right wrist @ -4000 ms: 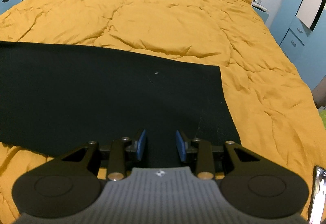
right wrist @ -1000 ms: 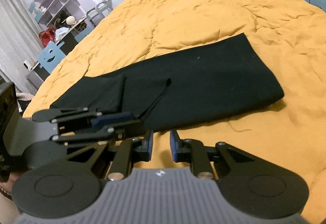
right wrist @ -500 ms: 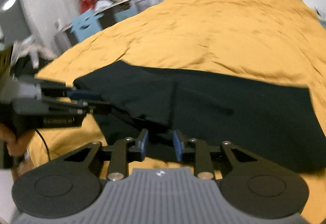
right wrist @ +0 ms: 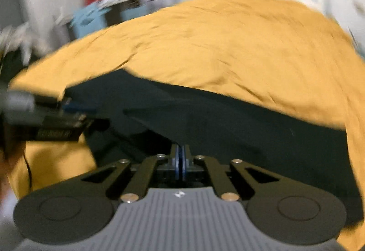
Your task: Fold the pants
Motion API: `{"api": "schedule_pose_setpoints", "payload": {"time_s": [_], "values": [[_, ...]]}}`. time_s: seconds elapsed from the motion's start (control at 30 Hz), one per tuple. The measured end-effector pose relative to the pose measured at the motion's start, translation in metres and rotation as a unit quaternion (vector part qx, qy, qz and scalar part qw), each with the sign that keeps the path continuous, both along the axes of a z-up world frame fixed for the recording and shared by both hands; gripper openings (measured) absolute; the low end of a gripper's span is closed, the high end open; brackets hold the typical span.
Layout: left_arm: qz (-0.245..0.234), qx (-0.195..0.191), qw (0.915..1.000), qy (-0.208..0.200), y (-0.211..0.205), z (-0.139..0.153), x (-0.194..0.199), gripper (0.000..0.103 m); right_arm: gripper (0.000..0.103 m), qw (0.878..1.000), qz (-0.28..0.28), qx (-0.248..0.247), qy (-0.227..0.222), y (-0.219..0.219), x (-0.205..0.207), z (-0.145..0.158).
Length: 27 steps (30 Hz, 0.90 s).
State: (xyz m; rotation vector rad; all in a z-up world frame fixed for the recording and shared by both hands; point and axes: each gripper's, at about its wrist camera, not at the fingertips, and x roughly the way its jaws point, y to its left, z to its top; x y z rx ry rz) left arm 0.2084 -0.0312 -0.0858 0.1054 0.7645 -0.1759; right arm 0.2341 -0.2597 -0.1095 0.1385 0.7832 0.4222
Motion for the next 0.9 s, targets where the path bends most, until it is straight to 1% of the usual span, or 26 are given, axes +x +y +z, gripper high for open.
{"api": "schedule_pose_setpoints", "payload": {"time_s": [0.07,0.1,0.13,0.2,0.27,0.3,0.33,0.4,0.5,0.53,0.57,0.6,0.67,0.7,0.77,0.83,0.9], "values": [[-0.001,0.007,1.0000,-0.002,0.000,-0.002,0.002,0.042,0.000,0.995,-0.042,0.066,0.058,-0.028,0.007,-0.012],[-0.001,0.010,0.9999,-0.003,0.000,-0.002,0.002,0.042,0.000,0.991,-0.056,0.089,0.082,-0.038,0.009,-0.018],[-0.002,0.011,0.9999,-0.005,0.001,-0.002,0.002,0.042,0.000,0.988,-0.064,0.102,0.096,-0.047,0.010,-0.023],[-0.010,0.007,0.9999,-0.009,0.003,0.000,0.000,0.042,0.002,0.986,-0.065,0.112,0.101,-0.055,0.008,-0.025],[-0.026,0.003,0.9996,-0.008,0.004,0.001,-0.003,0.042,0.002,0.986,-0.063,0.119,0.097,-0.061,0.006,-0.024],[-0.034,0.007,0.9993,-0.009,0.004,0.001,-0.005,0.042,0.003,0.986,-0.061,0.123,0.094,-0.062,0.003,-0.024],[-0.044,0.018,0.9988,-0.012,0.004,0.001,-0.007,0.042,0.004,0.986,-0.060,0.126,0.091,-0.065,0.003,-0.022],[-0.069,0.054,0.9960,-0.018,-0.001,-0.001,-0.011,0.042,0.006,0.986,-0.056,0.130,0.087,-0.066,0.003,-0.019],[-0.110,0.109,0.9877,-0.022,-0.009,-0.007,-0.014,0.042,0.007,0.983,-0.047,0.147,0.096,-0.063,0.009,-0.021],[-0.123,0.126,0.9840,-0.023,-0.013,-0.010,-0.015,0.042,0.014,0.982,-0.046,0.152,0.102,-0.062,0.012,-0.023],[-0.136,0.140,0.9804,-0.025,-0.017,-0.012,-0.015,0.042,0.023,0.981,-0.047,0.155,0.107,-0.058,0.015,-0.024],[-0.146,0.151,0.9773,-0.027,-0.020,-0.014,-0.016,0.042,0.026,0.979,-0.050,0.159,0.113,-0.057,0.018,-0.027],[-0.163,0.169,0.9717,-0.027,-0.027,-0.019,-0.016,0.043,0.026,0.977,-0.056,0.164,0.127,-0.054,0.023,-0.032],[-0.170,0.178,0.9689,-0.027,-0.029,-0.022,-0.017,0.043,0.025,0.974,-0.064,0.166,0.141,-0.053,0.027,-0.037],[-0.182,0.206,0.9610,-0.034,-0.037,-0.028,-0.018,0.043,0.024,0.970,-0.075,0.170,0.158,-0.052,0.030,-0.042],[-0.189,0.224,0.9552,-0.040,-0.042,-0.034,-0.019,0.043,0.023,0.967,-0.083,0.177,0.164,-0.052,0.030,-0.045],[-0.187,0.237,0.9521,-0.048,-0.048,-0.038,-0.018,0.042,0.023,0.964,-0.086,0.189,0.167,-0.052,0.031,-0.046]]}}
